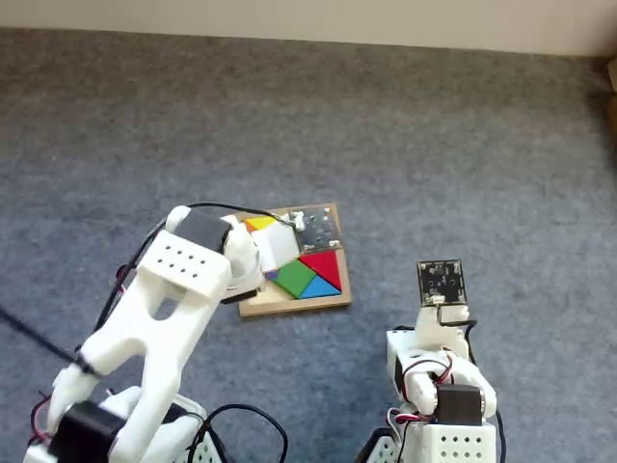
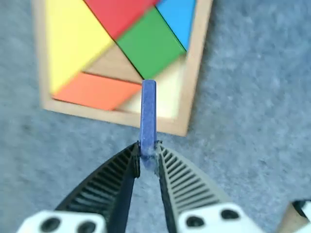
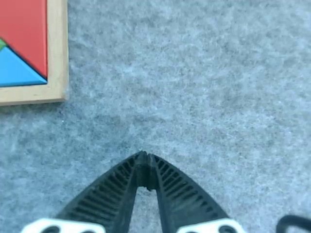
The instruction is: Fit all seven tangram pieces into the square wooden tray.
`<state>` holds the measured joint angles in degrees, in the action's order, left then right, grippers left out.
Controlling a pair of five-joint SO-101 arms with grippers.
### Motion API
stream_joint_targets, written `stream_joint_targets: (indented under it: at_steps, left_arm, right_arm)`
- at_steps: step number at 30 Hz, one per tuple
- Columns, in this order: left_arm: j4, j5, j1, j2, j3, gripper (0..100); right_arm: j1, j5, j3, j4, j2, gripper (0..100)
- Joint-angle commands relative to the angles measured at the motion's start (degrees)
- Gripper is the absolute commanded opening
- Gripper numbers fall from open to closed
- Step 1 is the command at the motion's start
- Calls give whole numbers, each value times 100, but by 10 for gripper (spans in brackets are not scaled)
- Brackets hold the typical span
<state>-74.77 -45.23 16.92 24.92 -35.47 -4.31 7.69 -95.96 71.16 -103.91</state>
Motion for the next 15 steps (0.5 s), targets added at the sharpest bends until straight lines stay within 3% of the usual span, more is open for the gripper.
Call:
stream_joint_targets:
  at_steps: [1, 10, 15]
  left_arm:
    - [712, 53, 127, 655, -330, 6]
    - [2927, 18, 127, 1385, -2281, 6]
    - [3736, -26, 127, 1464, -2985, 6]
  right_arm:
    - [48, -26, -857, 31, -92, 8]
    - [48, -26, -857, 31, -92, 8]
    - [48, -18, -857, 31, -92, 8]
